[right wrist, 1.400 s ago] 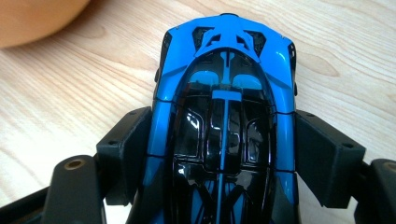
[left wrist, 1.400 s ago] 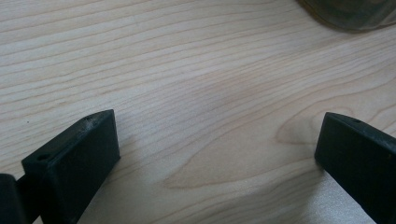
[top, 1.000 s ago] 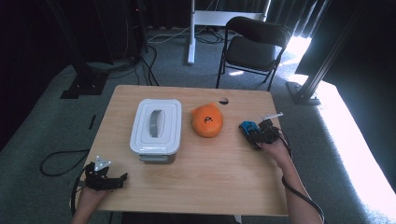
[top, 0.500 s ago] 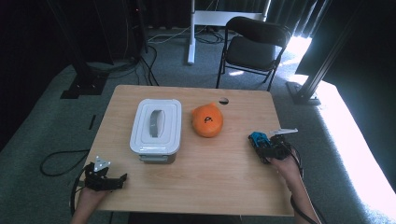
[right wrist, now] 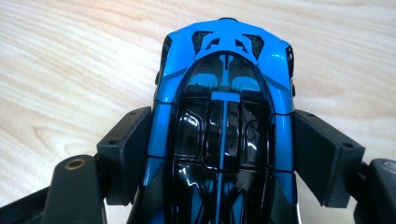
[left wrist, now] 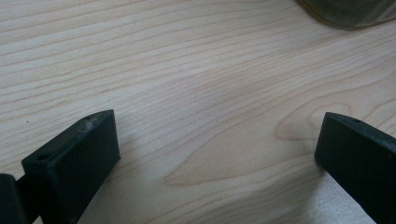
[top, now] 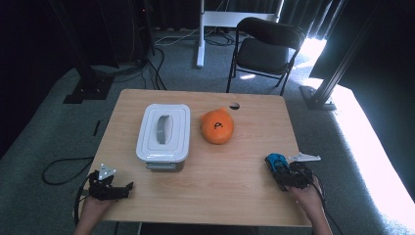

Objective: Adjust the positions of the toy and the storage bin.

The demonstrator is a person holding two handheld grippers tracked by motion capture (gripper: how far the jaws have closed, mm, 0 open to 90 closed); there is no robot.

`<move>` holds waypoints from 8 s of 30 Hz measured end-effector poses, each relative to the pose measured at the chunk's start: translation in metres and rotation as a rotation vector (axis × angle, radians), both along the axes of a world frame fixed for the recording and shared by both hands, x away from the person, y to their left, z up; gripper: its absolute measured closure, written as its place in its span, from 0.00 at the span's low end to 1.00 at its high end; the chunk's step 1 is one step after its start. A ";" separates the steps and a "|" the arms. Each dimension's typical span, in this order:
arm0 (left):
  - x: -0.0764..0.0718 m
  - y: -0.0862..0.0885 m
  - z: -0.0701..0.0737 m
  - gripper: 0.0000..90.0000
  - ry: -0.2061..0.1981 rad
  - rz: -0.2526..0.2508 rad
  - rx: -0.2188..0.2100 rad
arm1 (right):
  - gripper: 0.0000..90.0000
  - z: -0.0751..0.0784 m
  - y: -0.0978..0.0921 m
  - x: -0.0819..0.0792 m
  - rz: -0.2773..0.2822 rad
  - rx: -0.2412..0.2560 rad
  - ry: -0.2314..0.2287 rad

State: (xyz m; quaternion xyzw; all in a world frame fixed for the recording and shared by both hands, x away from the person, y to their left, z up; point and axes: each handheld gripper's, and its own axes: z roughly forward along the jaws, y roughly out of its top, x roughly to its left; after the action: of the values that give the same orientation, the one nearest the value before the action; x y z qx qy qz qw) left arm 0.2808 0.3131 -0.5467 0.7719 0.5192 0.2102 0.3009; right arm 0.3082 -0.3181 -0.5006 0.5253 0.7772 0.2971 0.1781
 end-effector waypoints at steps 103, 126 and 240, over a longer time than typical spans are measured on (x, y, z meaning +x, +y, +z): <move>-0.001 -0.001 0.000 0.00 -0.001 0.007 0.001 | 0.21 0.030 0.077 0.068 0.153 0.147 -0.069; -0.001 -0.001 0.000 0.00 -0.002 0.003 0.001 | 0.24 0.018 0.123 0.112 0.206 0.085 -0.046; -0.002 -0.001 0.000 0.00 -0.002 -0.002 0.000 | 0.88 0.013 0.091 0.079 0.269 0.129 -0.054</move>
State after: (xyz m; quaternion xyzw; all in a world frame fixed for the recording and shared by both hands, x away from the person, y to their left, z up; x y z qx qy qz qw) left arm 0.2789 0.3120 -0.5468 0.7721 0.5183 0.2104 0.3016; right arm 0.3869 -0.2273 -0.4878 0.4186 0.8148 0.3816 0.1238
